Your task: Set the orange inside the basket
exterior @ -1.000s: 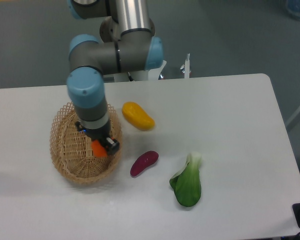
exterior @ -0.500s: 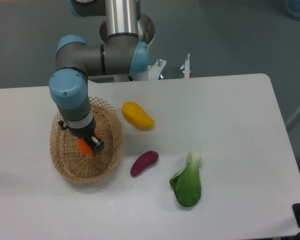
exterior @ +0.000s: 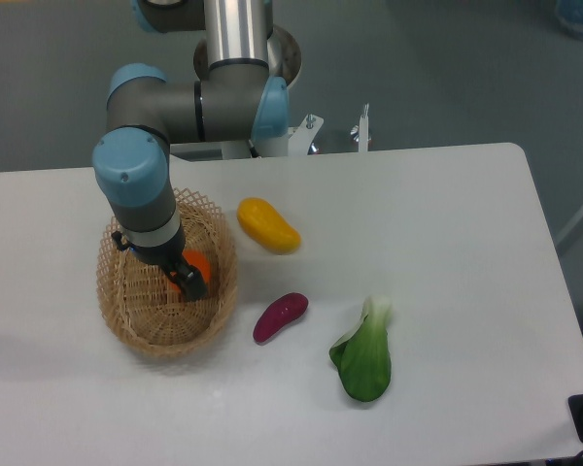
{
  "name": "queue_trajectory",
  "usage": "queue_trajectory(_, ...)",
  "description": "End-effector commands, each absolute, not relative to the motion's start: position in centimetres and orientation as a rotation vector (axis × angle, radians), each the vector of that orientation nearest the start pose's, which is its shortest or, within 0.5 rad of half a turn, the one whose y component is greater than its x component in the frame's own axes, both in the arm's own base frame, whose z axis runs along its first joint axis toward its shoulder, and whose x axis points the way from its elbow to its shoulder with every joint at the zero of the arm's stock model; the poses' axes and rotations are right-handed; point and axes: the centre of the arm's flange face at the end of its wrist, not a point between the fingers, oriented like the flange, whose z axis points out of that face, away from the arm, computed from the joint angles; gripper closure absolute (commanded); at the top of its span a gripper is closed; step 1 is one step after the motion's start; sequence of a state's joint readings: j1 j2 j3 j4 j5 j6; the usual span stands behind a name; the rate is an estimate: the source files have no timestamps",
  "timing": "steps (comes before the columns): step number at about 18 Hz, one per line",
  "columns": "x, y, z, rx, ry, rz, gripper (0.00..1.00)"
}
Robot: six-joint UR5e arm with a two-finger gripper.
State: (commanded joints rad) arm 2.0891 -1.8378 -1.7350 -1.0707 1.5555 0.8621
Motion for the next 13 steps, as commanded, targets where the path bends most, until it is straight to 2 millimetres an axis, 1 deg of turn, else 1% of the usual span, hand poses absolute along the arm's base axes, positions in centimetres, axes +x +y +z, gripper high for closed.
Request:
queue_trajectory(1,-18.1,56.2,32.2,-3.03,0.491,0.059,0.0)
queue_trajectory(2,-19.1,55.8,32.9,-3.024,0.467,0.072,0.0)
queue_trajectory(6,-23.8,54.4,33.6,-3.025,0.393,0.097,0.0)
queue_trajectory(7,-25.9,53.4,33.6,-3.027,0.38,0.104,0.0)
queue_trajectory(10,-30.1,51.2,33.7,-3.032,0.375,0.116,0.0)
queue_trajectory(13,-33.8,48.9,33.6,-3.037,0.364,0.129,0.0)
